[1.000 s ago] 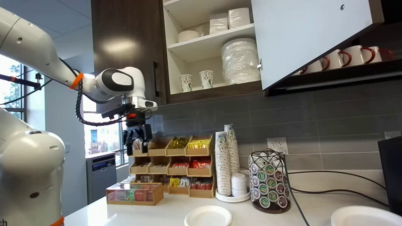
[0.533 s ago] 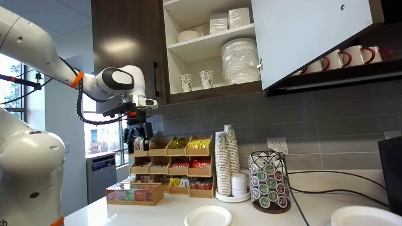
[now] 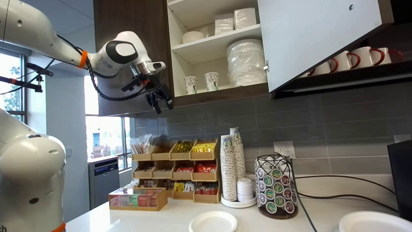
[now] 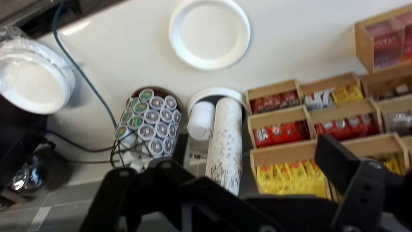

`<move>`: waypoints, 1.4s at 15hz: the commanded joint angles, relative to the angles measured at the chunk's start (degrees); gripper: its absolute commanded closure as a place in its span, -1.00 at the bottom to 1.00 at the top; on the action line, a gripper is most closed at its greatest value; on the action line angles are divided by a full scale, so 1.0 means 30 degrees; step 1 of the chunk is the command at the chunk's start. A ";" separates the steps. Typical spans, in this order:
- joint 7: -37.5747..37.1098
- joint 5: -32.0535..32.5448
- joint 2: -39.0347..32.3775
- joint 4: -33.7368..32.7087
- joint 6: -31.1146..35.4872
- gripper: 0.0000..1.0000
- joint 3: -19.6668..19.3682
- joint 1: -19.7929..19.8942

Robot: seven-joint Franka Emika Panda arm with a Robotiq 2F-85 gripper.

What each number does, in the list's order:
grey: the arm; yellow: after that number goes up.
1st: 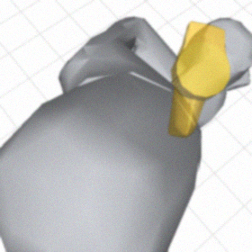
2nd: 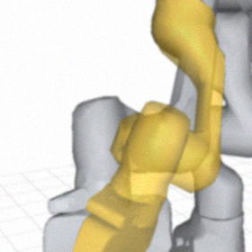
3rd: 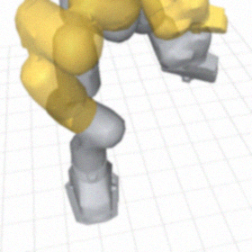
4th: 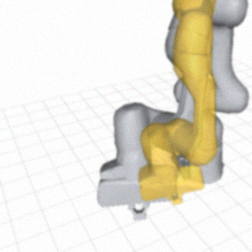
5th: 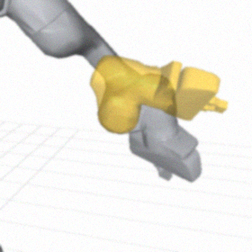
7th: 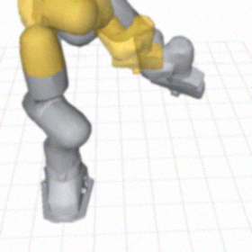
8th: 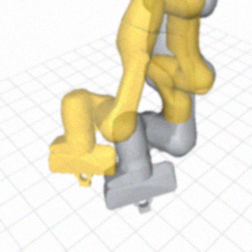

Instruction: Put the far left cup inside the far right cup in the cabinet

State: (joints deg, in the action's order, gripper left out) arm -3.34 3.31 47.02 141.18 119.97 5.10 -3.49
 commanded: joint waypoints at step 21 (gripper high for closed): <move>-0.6591 0.1572 -0.3932 -0.7265 0.5518 -1.00 0.3601 0.3764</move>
State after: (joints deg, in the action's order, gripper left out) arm -20.28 4.43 37.36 122.75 136.80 13.73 5.09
